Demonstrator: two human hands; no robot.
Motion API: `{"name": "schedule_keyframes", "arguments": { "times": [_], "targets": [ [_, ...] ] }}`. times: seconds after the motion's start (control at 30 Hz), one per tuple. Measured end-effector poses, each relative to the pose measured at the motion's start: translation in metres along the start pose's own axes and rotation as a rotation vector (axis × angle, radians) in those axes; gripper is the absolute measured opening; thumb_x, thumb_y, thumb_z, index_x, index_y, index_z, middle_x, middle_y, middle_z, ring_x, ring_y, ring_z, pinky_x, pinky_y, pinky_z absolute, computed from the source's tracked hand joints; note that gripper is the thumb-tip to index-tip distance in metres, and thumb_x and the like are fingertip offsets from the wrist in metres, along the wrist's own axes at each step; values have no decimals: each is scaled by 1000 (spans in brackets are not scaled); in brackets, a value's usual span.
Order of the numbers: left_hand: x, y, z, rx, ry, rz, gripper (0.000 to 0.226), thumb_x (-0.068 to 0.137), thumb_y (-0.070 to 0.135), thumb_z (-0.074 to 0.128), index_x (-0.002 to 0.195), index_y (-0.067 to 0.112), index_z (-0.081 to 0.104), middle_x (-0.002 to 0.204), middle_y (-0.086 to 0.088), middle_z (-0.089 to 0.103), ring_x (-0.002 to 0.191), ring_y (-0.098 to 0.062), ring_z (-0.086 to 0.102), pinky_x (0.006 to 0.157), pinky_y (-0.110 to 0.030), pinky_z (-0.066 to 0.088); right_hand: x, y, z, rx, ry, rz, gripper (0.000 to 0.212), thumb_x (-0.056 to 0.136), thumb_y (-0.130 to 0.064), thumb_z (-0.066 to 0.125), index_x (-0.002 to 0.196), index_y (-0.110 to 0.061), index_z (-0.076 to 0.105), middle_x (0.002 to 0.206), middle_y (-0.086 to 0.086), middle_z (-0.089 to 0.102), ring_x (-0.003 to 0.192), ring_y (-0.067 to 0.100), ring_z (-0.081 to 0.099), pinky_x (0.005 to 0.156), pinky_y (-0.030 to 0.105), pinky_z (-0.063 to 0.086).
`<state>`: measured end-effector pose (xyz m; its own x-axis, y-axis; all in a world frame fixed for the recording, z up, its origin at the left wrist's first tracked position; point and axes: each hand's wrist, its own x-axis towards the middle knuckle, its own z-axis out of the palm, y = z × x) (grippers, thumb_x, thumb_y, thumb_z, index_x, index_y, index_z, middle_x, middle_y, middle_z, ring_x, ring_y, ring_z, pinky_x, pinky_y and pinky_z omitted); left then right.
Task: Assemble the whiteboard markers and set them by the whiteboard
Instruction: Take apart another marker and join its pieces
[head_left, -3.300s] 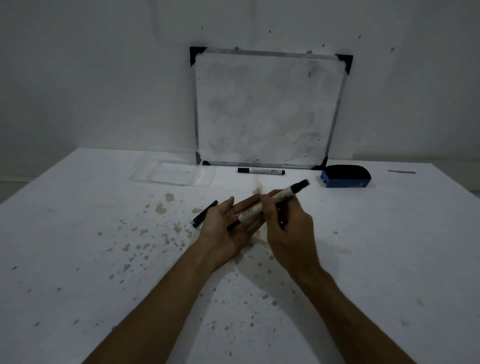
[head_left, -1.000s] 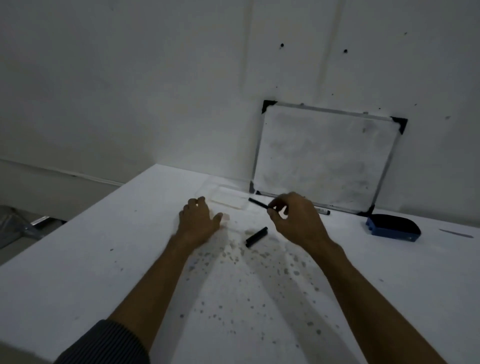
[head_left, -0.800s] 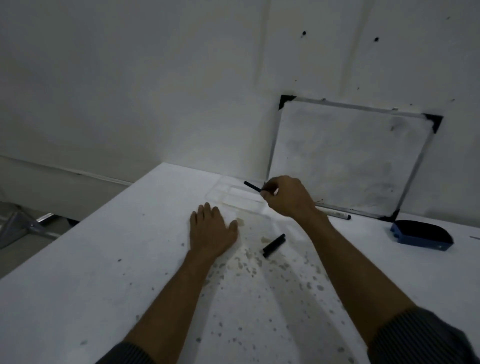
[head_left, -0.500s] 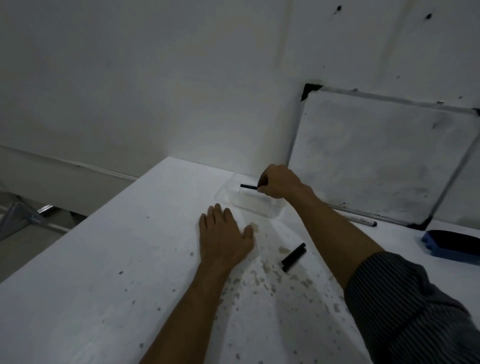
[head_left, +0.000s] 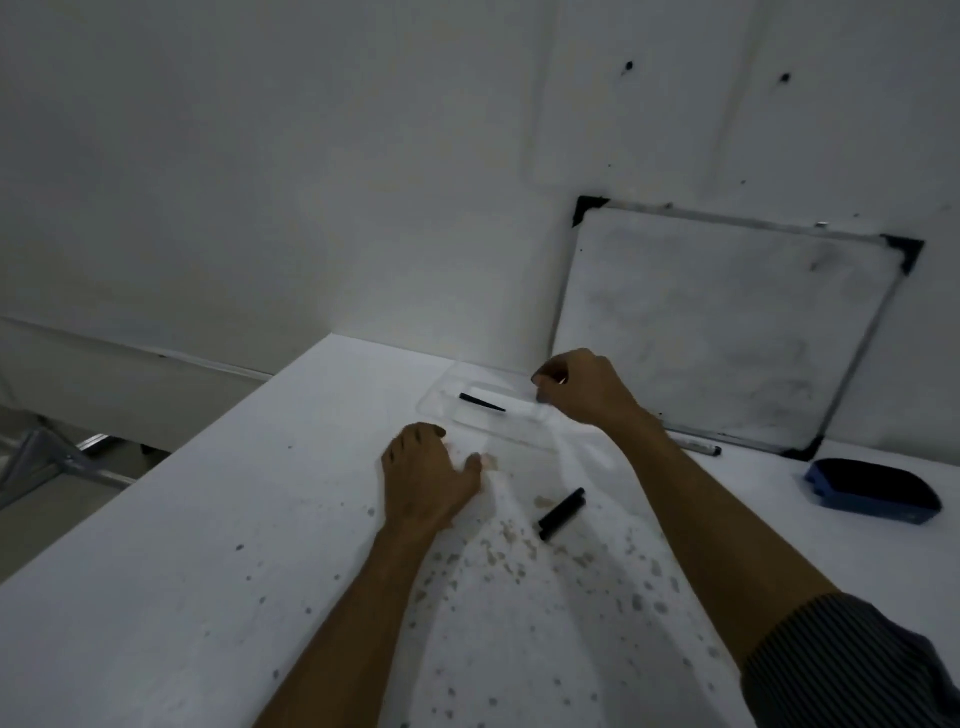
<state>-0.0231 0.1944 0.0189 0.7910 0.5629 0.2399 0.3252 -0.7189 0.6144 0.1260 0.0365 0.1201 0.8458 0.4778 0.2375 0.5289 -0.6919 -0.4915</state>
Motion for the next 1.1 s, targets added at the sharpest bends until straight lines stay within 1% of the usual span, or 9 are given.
{"name": "schedule_keyframes", "arguments": {
  "times": [0.13, 0.3, 0.5, 0.6, 0.7, 0.8, 0.87, 0.97, 1.1],
  "targets": [
    [-19, 26, -8, -218, 79, 98, 42, 90, 34, 78, 122, 10, 64, 121, -8, 65, 113, -29, 61, 101, -44, 47, -71, 19, -33, 75, 109, -12, 21, 97, -29, 63, 106, -18, 79, 102, -3, 79, 78, 5, 62, 62, 0, 35],
    [-65, 70, 8, -234, -46, 466, 35, 94, 35, 73, 122, 15, 64, 116, 0, 64, 103, -18, 59, 90, -32, 45, -156, 56, -57, 88, 105, 71, 17, 96, -33, 64, 103, -28, 78, 88, -20, 72, 71, -14, 60, 56, 1, 37],
    [-107, 118, 52, -236, -338, 548, 50, 99, 40, 66, 141, 18, 53, 139, 0, 57, 128, -16, 54, 102, -28, 43, -217, 108, -68, 65, 138, 167, 21, 99, -20, 60, 113, -28, 73, 108, -7, 70, 89, 6, 64, 68, 8, 41],
    [-116, 119, 68, -247, -407, 549, 53, 102, 37, 63, 147, 14, 48, 142, -3, 54, 132, -18, 51, 104, -23, 37, -233, 125, -67, 56, 240, 233, 22, 95, -20, 65, 116, -26, 70, 112, 0, 68, 98, 16, 61, 80, 23, 44],
    [-118, 109, 78, -191, -384, 627, 53, 102, 38, 60, 147, 13, 48, 141, -2, 54, 132, -16, 49, 108, -24, 37, -249, 141, -60, -69, 285, 333, 43, 88, -50, 70, 124, -28, 62, 112, -2, 61, 107, 19, 56, 92, 36, 46],
    [-115, 103, 84, -217, -370, 643, 52, 101, 41, 58, 145, 16, 50, 138, 2, 54, 127, -9, 48, 111, -31, 43, -256, 152, -56, -179, 111, 447, 66, 79, -66, 69, 128, -22, 57, 118, 3, 60, 109, 22, 58, 91, 38, 51],
    [-113, 101, 87, -224, -360, 645, 51, 101, 40, 59, 145, 17, 50, 138, 3, 54, 125, -3, 46, 111, -34, 45, -256, 156, -55, -166, 69, 474, 56, 82, -60, 71, 121, -20, 64, 113, 2, 66, 95, 17, 61, 79, 32, 54],
    [-115, 101, 87, -241, -352, 660, 53, 102, 40, 60, 148, 18, 46, 142, 2, 52, 128, -5, 46, 113, -37, 45, -254, 154, -52, -39, 189, 472, 31, 92, -41, 70, 111, -17, 71, 94, -1, 71, 73, 8, 61, 62, 25, 52],
    [-118, 113, 75, -298, -135, 750, 61, 103, 42, 59, 156, 16, 41, 156, -3, 49, 144, -15, 43, 121, -29, 30, -249, 145, -53, 174, 316, 390, 24, 97, -39, 63, 115, -24, 67, 103, -5, 69, 84, 10, 65, 74, 32, 59]
  ]
}}
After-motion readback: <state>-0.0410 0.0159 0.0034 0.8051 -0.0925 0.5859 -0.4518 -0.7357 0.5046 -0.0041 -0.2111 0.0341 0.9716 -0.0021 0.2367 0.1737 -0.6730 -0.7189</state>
